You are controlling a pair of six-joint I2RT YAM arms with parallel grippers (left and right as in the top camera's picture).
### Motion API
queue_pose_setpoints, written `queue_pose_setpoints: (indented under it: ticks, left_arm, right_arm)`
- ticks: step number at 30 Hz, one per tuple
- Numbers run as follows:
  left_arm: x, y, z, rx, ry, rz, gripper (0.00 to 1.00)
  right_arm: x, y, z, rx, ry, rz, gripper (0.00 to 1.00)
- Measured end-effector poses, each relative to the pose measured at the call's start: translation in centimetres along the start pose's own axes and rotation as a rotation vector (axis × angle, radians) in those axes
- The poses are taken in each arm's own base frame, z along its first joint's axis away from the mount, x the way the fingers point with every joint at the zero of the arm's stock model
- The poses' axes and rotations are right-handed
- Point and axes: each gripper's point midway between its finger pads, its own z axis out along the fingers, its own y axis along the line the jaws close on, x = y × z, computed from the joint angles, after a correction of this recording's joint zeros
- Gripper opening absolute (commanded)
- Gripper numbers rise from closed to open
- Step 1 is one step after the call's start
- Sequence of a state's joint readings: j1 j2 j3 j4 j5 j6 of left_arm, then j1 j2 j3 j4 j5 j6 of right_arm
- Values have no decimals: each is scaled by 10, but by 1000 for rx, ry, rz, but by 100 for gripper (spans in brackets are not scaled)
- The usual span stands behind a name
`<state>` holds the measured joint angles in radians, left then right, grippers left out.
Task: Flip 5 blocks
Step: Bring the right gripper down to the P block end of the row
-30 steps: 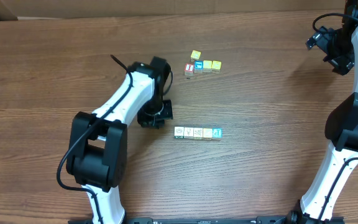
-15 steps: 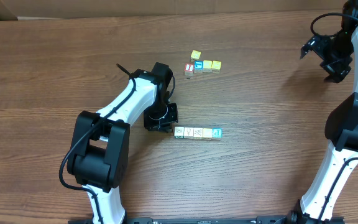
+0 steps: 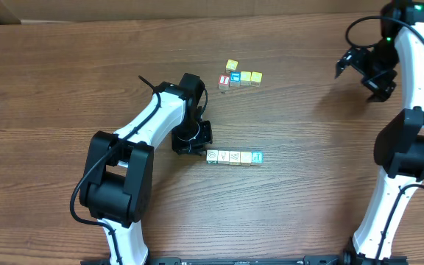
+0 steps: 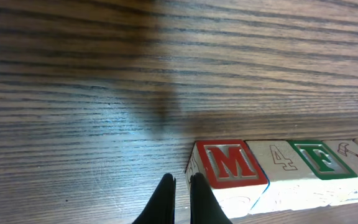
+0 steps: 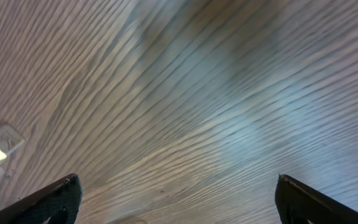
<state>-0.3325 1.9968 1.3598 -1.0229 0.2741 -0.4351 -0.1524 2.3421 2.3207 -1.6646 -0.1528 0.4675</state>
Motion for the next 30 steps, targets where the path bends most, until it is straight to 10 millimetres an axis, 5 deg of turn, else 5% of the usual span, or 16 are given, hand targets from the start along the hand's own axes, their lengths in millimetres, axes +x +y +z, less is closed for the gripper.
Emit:
queue_pose_setpoints:
  ticks: [13,14,15,16,17,23,30]
  left_arm:
    - [1,4,-2,-3,11,5,4]
    - [2,7,-5,-10,19,-2,4]
    - [2,10,-9,-20,25,-11,4]
    - [0,13,-15,-27,21,-19,4]
    - [-4,15,-22,-32,14,-28,4]
    - [-38,23,-86,-35,-140,-64,4]
    - [-21,26,-159,-36,-316,-53,4]
  right_arm:
    - [17,11,3,22,31,-61,96]
    - [18,12,3,21,32,-69,86]
    - [19,13,4,19,33,-73,53]
    - [20,15,3,9,39,-82,7]
    - [21,17,3,-4,46,-93,4]
    - [29,29,-1,-73,73,-153,4]
    - [76,47,-51,-121,-10,-286,4]
